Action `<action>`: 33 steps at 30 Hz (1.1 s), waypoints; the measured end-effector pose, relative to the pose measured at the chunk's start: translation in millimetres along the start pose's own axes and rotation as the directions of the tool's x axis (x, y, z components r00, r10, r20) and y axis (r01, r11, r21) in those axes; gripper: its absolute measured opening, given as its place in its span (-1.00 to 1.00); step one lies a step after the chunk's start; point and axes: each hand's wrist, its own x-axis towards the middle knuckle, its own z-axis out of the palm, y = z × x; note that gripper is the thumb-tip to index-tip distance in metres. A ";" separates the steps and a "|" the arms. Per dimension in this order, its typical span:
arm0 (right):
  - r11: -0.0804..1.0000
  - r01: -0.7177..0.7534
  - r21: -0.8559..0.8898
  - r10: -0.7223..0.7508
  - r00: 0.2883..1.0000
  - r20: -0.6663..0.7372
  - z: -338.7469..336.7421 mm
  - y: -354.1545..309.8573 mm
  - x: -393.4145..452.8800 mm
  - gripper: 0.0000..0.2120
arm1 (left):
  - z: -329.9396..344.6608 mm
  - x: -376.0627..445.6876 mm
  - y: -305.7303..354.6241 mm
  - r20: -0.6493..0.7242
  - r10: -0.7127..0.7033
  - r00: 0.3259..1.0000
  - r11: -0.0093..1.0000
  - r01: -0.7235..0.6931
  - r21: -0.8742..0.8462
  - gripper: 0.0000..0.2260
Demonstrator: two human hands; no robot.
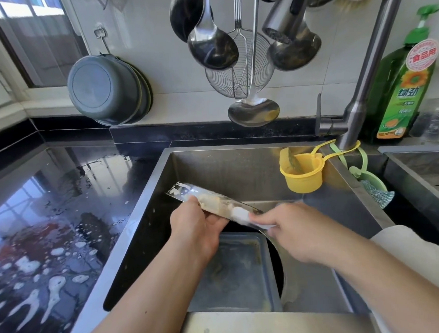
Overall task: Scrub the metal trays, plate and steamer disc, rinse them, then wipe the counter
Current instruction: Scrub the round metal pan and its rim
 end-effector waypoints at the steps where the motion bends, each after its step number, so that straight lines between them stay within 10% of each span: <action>1: 0.997 0.038 0.065 -0.037 0.999 -0.012 5.9 -8.8 2.1 -0.51 | 0.1 -1.1 -1.1 -0.001 0.000 1.000 1.000 0.000 0.004 -0.74; 19: 0.962 0.140 0.233 -0.102 0.981 -0.168 2.2 -8.3 7.0 -0.45 | -2.2 2.4 13.0 0.040 0.025 0.999 0.975 -0.015 -0.223 -0.82; 24: 0.966 0.064 0.249 -0.047 0.996 -0.074 -6.8 -2.4 4.4 -0.34 | 6.7 -12.9 1.9 0.141 -0.043 0.989 0.999 0.045 -0.009 -0.80; 33: 0.826 -0.072 0.559 0.125 0.991 -0.057 -6.2 5.4 0.7 -0.73 | 3.5 -6.3 9.6 0.005 0.037 0.999 0.994 -0.036 -0.104 -0.80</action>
